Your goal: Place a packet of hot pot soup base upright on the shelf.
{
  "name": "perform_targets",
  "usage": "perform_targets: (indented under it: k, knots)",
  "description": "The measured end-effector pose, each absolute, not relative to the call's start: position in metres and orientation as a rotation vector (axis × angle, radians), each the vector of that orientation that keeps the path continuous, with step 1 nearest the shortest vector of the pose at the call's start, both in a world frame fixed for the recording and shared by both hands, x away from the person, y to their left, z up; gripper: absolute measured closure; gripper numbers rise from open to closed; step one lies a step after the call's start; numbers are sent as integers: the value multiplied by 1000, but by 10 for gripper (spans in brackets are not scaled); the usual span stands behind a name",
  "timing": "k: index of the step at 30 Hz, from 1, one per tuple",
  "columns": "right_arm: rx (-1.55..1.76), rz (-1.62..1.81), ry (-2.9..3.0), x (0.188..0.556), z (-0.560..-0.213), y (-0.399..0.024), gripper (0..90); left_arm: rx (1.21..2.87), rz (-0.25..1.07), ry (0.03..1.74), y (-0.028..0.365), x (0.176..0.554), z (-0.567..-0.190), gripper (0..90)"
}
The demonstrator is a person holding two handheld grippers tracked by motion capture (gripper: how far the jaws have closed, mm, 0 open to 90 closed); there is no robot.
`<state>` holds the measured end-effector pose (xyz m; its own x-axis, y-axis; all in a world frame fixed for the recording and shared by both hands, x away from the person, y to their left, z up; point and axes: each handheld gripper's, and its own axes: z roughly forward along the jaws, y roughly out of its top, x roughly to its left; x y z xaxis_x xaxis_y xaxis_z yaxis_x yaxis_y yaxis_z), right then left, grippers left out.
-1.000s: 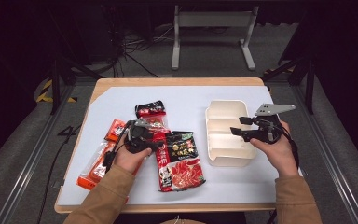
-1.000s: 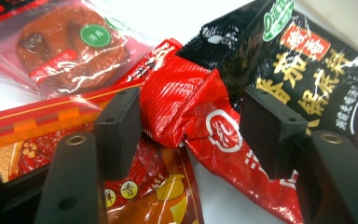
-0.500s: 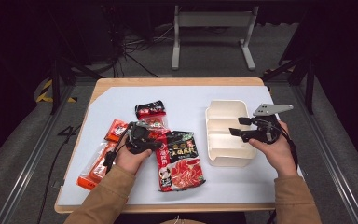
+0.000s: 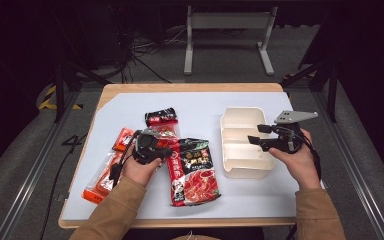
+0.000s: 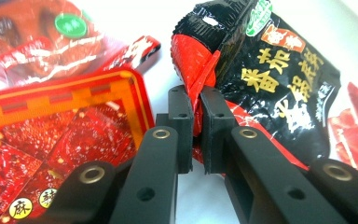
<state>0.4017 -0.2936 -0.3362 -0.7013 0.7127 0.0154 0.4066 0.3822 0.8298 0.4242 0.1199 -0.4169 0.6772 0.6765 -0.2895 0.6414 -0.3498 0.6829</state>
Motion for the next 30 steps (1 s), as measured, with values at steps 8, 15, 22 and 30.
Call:
perform_targets:
  k: [8, 15, 22, 30]
  knots:
    - [964, 1250, 2285, 398, -330, -295, 414, 2012, 79, 944, 120, 409, -391, 856]
    - [963, 1261, 2270, 395, -326, -295, 413, 1962, 97, 897, 126, 400, -373, 857]
    - [964, 1282, 2265, 392, -320, -294, 418, 1915, 123, 844, 130, 388, -354, 859]
    - [928, 1326, 2296, 387, -314, -288, 467, 1883, 172, 766, 132, 373, -334, 863]
